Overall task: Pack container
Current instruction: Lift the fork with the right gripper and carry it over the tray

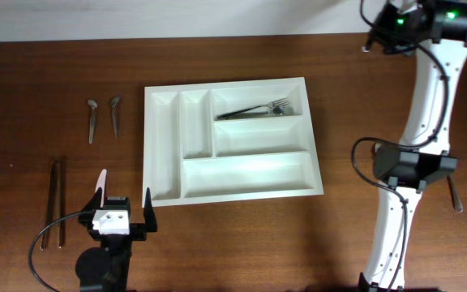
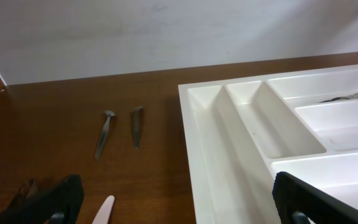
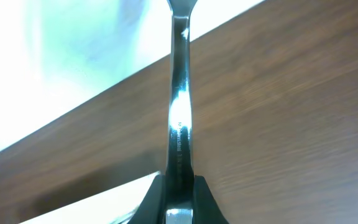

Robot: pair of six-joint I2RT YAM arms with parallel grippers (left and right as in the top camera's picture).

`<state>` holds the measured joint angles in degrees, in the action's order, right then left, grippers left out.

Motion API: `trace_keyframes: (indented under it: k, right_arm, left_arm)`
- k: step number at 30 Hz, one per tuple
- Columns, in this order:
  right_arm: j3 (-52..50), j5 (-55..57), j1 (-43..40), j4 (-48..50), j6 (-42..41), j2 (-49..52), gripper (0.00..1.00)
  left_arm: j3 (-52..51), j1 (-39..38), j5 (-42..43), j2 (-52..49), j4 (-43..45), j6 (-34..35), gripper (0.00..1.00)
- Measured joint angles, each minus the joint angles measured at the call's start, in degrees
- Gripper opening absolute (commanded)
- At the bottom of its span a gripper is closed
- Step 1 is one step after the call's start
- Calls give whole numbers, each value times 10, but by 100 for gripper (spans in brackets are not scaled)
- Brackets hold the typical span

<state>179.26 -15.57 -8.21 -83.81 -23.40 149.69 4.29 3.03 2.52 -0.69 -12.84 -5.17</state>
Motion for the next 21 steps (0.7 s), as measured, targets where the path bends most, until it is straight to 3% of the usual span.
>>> trace_keyframes:
  k: [21]
  right_arm:
    - [0,46,137,-2,-278,0,4]
  left_arm:
    - [0,0,0,0,0,0,99]
